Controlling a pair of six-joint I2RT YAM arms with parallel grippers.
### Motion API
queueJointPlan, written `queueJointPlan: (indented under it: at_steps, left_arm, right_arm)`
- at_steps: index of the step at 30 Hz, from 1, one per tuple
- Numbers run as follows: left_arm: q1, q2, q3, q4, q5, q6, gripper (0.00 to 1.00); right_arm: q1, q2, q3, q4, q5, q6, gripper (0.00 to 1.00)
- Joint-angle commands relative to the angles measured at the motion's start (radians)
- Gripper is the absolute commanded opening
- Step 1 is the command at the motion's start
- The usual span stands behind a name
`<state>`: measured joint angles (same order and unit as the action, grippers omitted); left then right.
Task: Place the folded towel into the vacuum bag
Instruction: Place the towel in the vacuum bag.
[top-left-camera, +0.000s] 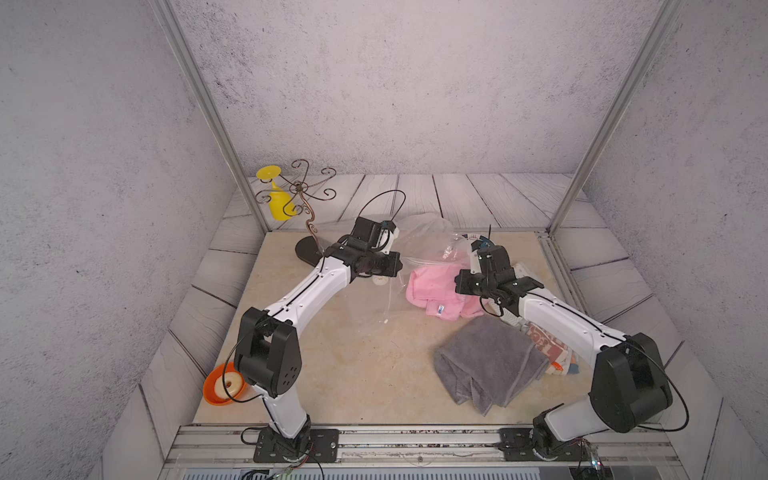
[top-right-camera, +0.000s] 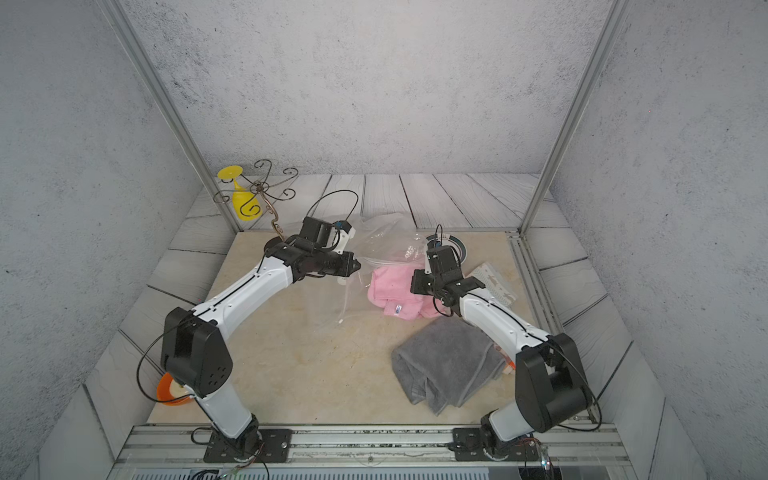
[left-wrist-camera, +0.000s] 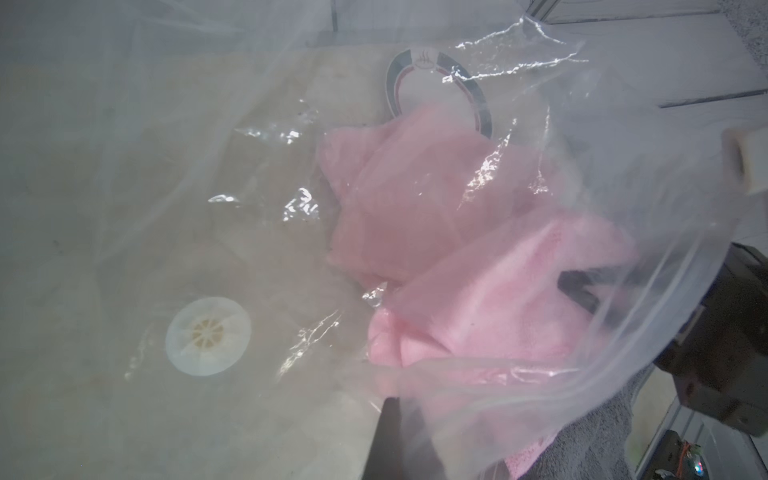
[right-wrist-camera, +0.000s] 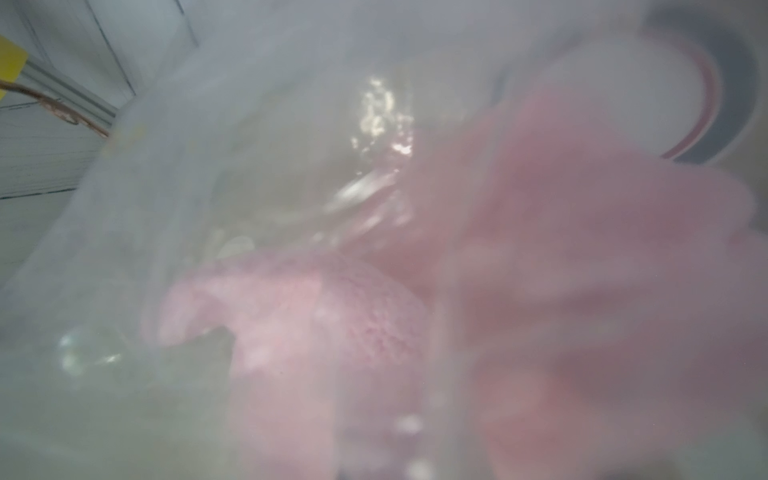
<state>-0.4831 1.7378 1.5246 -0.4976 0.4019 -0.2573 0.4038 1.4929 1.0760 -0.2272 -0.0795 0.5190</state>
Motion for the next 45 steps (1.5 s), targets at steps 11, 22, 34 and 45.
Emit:
queueJointPlan:
  at_steps: [11, 22, 34, 45]
  left_arm:
    - [-0.085, 0.036, -0.029, 0.02, 0.109, 0.017, 0.0]
    - [-0.02, 0.072, -0.007, 0.132, 0.081, -0.249, 0.0]
    - [0.015, 0.109, 0.014, 0.178, 0.121, -0.339, 0.0]
    - [0.012, 0.077, 0.001, 0.26, 0.298, -0.369, 0.0]
  right_arm:
    - [-0.023, 0.115, -0.021, 0.428, -0.374, 0.257, 0.19]
    - [-0.024, 0.003, -0.013, 0.173, -0.186, 0.143, 0.72]
    - [-0.024, -0.18, -0.042, 0.044, 0.038, 0.025, 0.77]
    - [-0.027, -0.029, 0.046, 0.077, -0.277, 0.05, 0.91]
